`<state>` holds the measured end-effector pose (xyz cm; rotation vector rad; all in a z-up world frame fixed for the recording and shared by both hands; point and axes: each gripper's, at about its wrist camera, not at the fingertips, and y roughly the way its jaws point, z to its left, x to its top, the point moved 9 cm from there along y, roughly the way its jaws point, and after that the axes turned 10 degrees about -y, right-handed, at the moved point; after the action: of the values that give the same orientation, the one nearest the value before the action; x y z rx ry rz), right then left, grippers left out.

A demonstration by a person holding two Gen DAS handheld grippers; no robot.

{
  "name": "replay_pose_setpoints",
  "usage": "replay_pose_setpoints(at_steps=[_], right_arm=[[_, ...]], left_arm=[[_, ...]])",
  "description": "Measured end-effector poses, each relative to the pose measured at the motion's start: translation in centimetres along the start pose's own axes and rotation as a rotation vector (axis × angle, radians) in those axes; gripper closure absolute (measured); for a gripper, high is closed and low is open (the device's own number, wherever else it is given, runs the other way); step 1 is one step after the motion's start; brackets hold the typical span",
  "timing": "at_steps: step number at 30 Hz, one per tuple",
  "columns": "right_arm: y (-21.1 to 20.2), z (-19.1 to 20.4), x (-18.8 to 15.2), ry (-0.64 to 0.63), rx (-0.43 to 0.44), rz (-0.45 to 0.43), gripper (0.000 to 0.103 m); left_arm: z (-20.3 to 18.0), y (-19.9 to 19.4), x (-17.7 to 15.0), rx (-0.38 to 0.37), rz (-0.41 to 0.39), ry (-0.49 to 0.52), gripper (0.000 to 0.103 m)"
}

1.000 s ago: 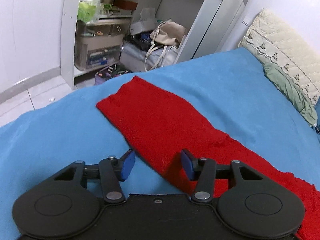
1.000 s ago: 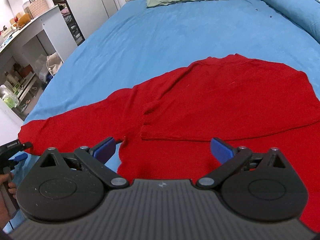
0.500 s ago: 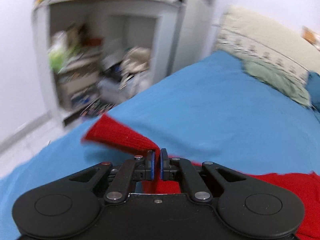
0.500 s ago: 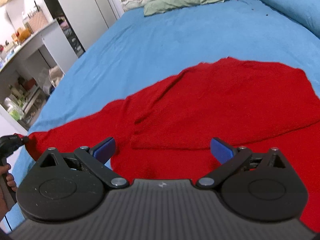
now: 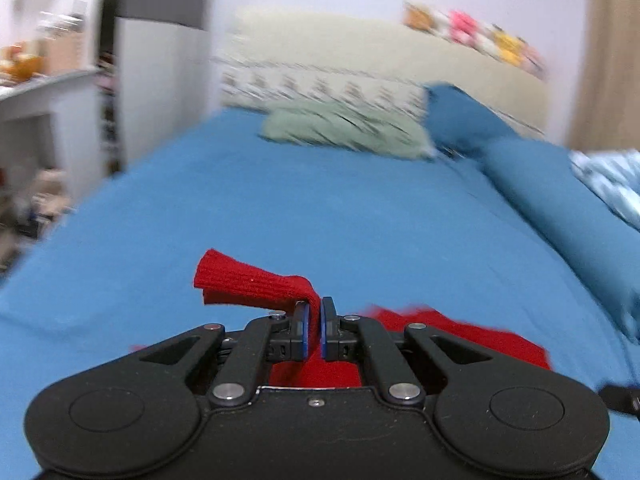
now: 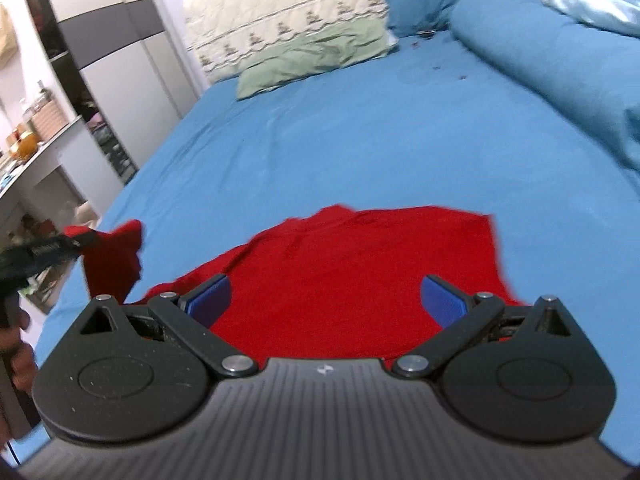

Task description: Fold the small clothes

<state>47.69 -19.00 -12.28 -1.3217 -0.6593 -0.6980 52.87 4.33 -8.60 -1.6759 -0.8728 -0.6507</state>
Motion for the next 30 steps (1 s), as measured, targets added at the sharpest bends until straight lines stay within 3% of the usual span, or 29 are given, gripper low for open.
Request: replay_pose_setpoints(at_steps=[4, 6, 9, 12, 14, 16, 20, 26, 27, 30], right_arm=[[0.0, -5.0, -1.3, 0.024, -0.036, 0.018, 0.000], [0.7, -7.2, -2.5, 0.036, -0.039, 0.054, 0.000], [1.8, -9.2, -4.2, 0.026, -0.034, 0.103, 0.000], [2.8, -9.8, -5.3, -0.006, -0.009, 0.139, 0.000], [3.1, -9.4, -5.3, -0.027, 0.018, 0.148, 0.000], [3.4, -8.1, -4.7, -0.057, 0.047, 0.149, 0.000], [4.1, -3.8, -2.5, -0.135, 0.146, 0.152, 0.000], [9.7, 6.0, -2.6, -0.420, 0.251, 0.190, 0.000], [10.7, 7.3, -2.9, -0.470, 0.252, 0.186, 0.002], [13.8, 10.2, -4.5, -0.597, 0.234, 0.195, 0.020]], left_arm=[[-6.0, 4.1, -7.5, -0.046, 0.110, 0.078, 0.098], [-7.1, 6.3, -11.6, -0.025, 0.170, 0.120, 0.098], [-7.0, 8.4, -15.5, -0.012, 0.246, 0.096, 0.098], [-7.2, 8.2, -15.8, -0.014, 0.232, 0.120, 0.093], [-7.3, 7.5, -15.4, -0.040, 0.233, 0.130, 0.061], [-6.6, 5.9, -14.7, -0.033, 0.220, 0.147, 0.049], [-3.2, 2.0, -13.0, 0.052, 0.190, 0.203, 0.041], [5.3, -0.2, -12.0, 0.172, 0.191, 0.215, 0.036], [6.5, -0.2, -12.0, 0.188, 0.195, 0.210, 0.036], [9.2, 0.2, -12.2, 0.217, 0.201, 0.196, 0.036]])
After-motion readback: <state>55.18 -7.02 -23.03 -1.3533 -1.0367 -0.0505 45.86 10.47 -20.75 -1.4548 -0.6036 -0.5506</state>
